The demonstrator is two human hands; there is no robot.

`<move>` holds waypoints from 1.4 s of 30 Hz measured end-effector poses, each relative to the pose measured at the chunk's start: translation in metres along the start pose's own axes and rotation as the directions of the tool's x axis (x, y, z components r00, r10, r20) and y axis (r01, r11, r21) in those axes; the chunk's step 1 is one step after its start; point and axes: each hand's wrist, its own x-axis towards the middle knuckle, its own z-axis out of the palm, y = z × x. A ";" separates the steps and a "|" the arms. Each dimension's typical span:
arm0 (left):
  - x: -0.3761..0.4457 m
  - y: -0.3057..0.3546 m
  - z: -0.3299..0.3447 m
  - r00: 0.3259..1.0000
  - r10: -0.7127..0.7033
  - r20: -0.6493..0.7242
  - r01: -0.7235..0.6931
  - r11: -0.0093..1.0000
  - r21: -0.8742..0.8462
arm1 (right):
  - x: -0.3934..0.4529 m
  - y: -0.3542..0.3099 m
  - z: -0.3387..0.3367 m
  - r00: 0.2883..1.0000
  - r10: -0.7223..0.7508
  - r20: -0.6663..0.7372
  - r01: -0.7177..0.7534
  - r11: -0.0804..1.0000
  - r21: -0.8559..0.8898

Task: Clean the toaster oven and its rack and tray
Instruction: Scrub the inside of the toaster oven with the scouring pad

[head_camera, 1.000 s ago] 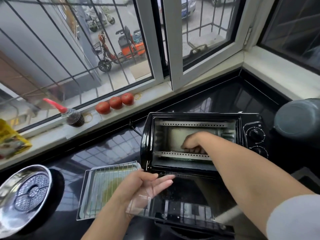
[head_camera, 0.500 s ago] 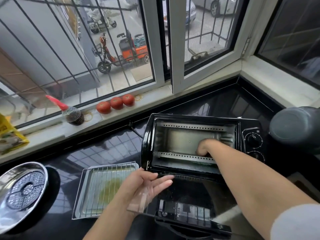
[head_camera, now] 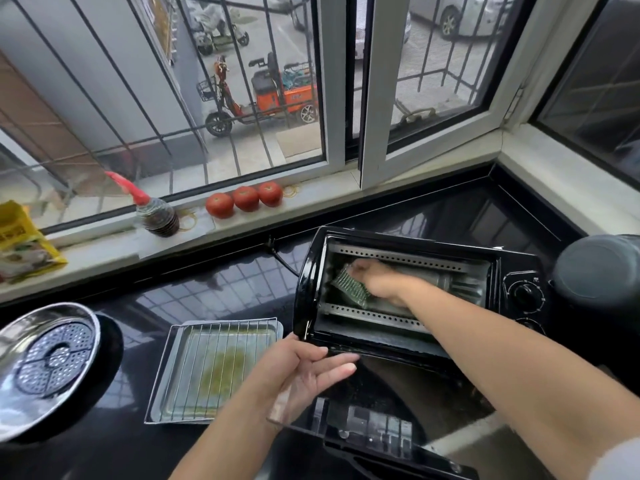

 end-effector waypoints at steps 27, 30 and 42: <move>0.002 0.000 -0.003 0.997 -0.053 -0.063 0.055 0.998 0.039 | -0.012 -0.005 0.032 0.999 0.010 0.053 0.018 0.863 -0.506; 0.001 0.002 -0.002 0.998 -0.043 -0.052 0.044 0.999 0.030 | -0.015 -0.003 0.028 0.991 0.015 0.134 0.052 0.874 -0.482; 0.006 0.001 -0.005 0.996 -0.045 -0.082 0.047 0.999 0.027 | -0.042 -0.003 -0.005 0.973 0.052 0.226 0.134 0.671 -0.729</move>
